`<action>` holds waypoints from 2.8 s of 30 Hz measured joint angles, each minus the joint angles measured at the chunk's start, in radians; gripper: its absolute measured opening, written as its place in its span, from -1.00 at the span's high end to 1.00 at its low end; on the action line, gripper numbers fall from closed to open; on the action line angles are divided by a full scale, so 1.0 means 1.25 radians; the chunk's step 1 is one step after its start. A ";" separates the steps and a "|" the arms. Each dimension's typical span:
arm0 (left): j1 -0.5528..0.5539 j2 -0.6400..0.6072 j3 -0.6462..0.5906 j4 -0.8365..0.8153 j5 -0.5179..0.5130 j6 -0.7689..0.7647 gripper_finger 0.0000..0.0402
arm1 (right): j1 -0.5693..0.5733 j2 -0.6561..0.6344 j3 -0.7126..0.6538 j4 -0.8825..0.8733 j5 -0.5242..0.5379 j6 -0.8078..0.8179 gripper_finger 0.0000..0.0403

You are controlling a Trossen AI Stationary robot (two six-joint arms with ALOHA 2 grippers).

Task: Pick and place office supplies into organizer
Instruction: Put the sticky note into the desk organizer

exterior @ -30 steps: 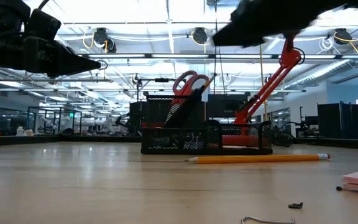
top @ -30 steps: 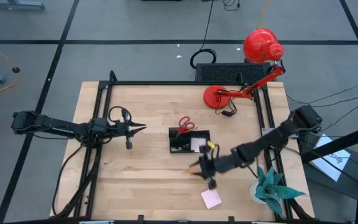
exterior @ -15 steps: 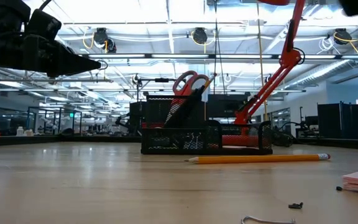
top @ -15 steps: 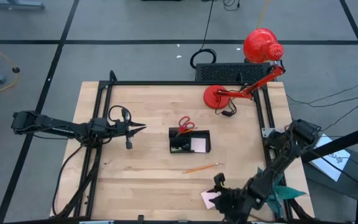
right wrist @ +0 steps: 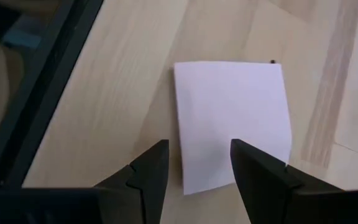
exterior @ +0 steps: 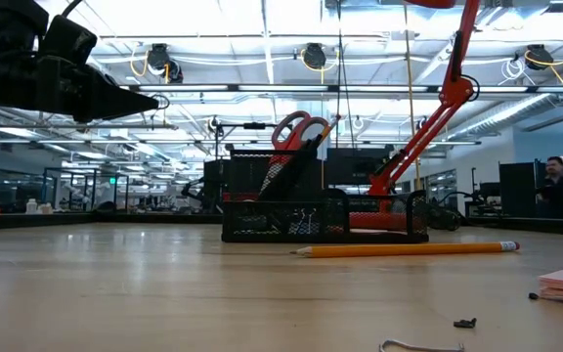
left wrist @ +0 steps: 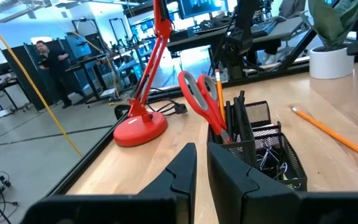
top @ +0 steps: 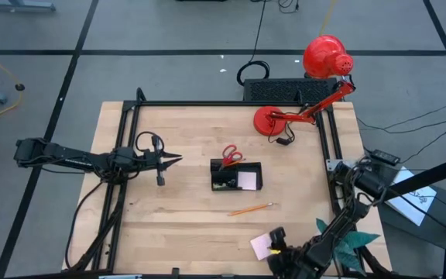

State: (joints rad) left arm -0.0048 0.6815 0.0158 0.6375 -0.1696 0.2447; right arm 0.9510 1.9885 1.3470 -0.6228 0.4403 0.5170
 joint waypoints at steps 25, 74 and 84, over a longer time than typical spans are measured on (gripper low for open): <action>0.000 0.000 0.000 -0.013 -0.001 0.006 0.77 | 0.006 0.000 -0.108 0.104 0.090 -0.030 0.18; 0.000 0.000 0.000 -0.024 -0.005 -0.001 0.77 | -0.039 -0.045 -0.067 0.074 0.340 -0.238 1.00; 0.000 0.000 0.000 -0.025 -0.005 -0.002 0.77 | -0.052 -0.134 -0.066 0.019 0.441 -0.300 1.00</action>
State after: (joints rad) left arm -0.0051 0.6819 0.0162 0.6064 -0.1764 0.2420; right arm 0.8862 1.8216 1.2640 -0.5993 0.9918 0.1420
